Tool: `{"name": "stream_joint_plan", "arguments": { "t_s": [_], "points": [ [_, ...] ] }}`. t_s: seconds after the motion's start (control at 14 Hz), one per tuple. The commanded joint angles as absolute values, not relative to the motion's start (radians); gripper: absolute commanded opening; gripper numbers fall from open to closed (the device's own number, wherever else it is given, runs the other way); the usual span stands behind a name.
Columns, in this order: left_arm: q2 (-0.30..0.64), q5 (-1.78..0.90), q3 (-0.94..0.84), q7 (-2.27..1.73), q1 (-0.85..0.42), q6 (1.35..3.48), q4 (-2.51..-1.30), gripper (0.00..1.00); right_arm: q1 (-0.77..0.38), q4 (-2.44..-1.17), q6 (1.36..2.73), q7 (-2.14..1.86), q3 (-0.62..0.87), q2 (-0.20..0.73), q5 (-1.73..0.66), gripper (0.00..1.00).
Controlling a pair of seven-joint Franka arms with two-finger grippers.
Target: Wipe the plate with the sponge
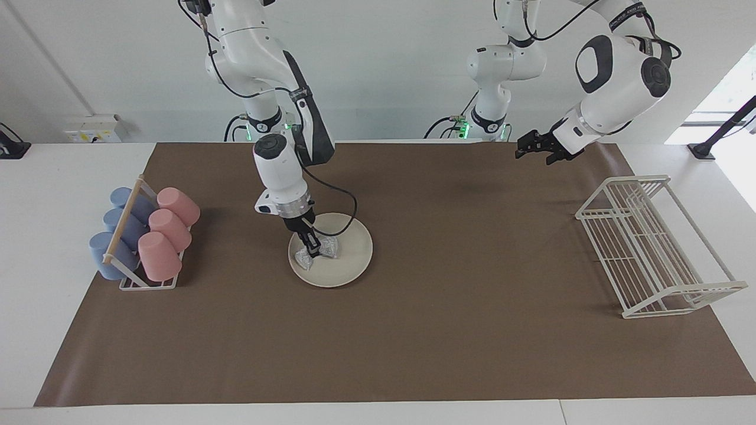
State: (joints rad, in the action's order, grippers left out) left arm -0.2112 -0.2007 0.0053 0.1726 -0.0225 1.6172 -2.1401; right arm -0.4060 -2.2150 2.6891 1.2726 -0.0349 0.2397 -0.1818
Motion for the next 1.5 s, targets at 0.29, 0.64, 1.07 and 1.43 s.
{"name": "stream_joint_plan", "arguments": {
  "t_s": [0.29,0.64,1.07,1.43],
  "points": [
    [-0.201,-0.178,0.011,0.144,-0.035,1.635,-2.126,1.00,-0.541,-2.252,2.766,1.405,-0.026,0.262,-0.382,0.00],
    [-0.201,-0.178,0.011,0.144,-0.034,1.637,-2.128,1.00,-0.438,-2.263,2.757,1.099,-0.031,0.264,-0.383,0.00],
    [-0.199,-0.176,0.011,0.141,-0.035,1.640,-2.126,1.00,-0.374,-2.286,2.758,0.991,-0.028,0.261,-0.391,0.00],
    [-0.199,-0.176,0.011,0.123,-0.035,1.640,-2.123,1.00,-0.506,-2.290,2.766,1.218,-0.029,0.256,-0.391,0.00]
  ]
}}
